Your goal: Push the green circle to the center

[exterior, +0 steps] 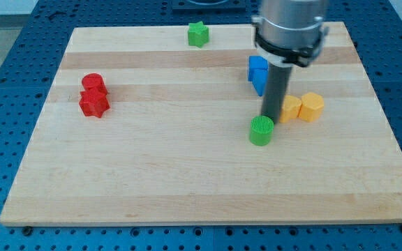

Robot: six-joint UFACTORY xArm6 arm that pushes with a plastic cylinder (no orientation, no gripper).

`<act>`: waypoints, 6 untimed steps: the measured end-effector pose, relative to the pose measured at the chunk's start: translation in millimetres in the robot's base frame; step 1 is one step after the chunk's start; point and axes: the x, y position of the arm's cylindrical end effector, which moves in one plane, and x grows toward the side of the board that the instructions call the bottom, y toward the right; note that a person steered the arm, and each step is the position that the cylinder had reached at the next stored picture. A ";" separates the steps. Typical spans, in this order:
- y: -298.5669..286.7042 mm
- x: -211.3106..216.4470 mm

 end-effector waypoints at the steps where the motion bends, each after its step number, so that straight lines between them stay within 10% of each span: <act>1: 33.0 5.8; 6: -93.1 34.6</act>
